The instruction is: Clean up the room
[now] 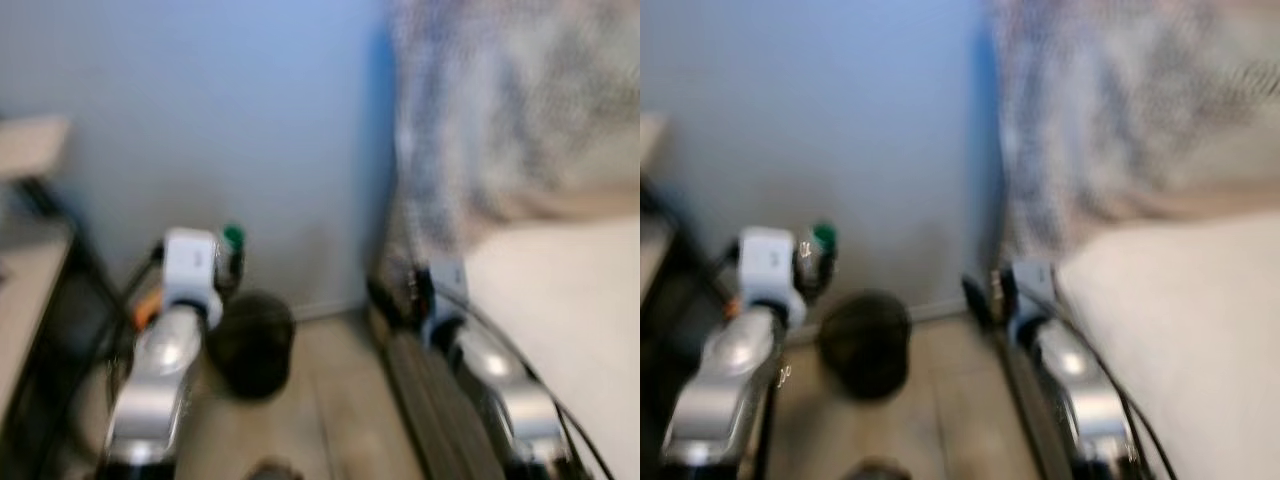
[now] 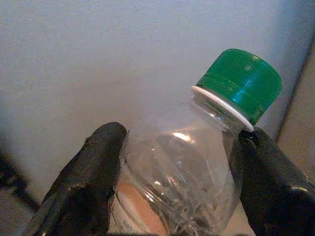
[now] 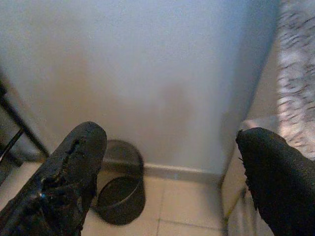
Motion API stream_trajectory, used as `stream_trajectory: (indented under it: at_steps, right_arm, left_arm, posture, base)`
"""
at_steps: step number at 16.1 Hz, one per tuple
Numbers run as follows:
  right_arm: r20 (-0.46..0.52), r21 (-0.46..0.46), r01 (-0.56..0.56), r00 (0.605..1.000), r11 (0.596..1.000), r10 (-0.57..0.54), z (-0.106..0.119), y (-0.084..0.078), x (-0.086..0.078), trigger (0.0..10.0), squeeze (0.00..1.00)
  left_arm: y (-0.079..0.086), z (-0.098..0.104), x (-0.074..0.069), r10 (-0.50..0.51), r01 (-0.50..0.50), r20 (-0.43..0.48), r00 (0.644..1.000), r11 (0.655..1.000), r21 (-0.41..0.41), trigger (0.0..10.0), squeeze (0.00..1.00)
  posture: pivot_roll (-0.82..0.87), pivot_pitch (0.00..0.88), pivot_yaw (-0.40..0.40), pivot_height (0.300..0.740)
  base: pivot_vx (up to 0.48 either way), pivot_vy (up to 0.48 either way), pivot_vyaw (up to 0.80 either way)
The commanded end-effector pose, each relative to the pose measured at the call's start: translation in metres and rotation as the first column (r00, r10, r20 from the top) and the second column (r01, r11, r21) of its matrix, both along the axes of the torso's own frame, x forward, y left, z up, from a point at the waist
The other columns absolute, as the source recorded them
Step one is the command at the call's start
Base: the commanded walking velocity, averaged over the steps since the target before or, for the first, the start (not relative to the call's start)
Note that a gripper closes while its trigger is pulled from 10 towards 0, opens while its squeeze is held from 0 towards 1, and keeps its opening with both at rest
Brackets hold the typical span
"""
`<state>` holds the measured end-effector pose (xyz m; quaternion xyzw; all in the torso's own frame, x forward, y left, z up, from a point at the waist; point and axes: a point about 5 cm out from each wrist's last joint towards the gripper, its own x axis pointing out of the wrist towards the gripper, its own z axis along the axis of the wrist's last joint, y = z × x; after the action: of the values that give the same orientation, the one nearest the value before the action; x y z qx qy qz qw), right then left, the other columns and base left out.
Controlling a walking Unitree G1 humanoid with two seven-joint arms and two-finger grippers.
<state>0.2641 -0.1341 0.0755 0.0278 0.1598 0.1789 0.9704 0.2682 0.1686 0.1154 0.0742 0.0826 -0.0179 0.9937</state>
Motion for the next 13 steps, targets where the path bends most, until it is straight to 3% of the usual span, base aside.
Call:
stream_trajectory:
  at_steps: [1, 5, 13]
  right_arm:
    - [0.017, 0.017, -0.002, 1.0, 1.0, 0.002, 0.003, 0.004, 0.003, 10.0, 0.0]
    - [0.01, -0.004, 0.046, 0.999, 0.999, -0.046, -0.002, 0.0, 0.003, 10.0, 0.0]
    - [0.014, -0.081, 0.138, 0.99, 0.987, -0.138, -0.011, -0.009, 0.005, 10.0, 0.0]
  left_arm:
    - [0.007, 0.003, -0.001, 0.013, -0.013, 0.012, 1.0, 1.0, 0.021, 10.0, 0.0]
    - [0.005, 0.003, 0.001, -0.019, 0.019, 0.014, 1.0, 1.0, 0.024, 10.0, 0.0]
    - [0.001, 0.006, 0.005, -0.085, 0.085, 0.015, 0.996, 0.996, 0.035, 10.0, 0.0]
  posture:
    - [0.23, 0.0, 0.007, 0.74]
    - [0.23, 0.0, 0.019, 0.74]
    - [0.23, 0.0, 0.036, 0.74]
  base:
    - [0.262, 0.0, 0.8]
    - [0.344, 0.0, 0.72]
    - [0.357, 0.0, 0.0]
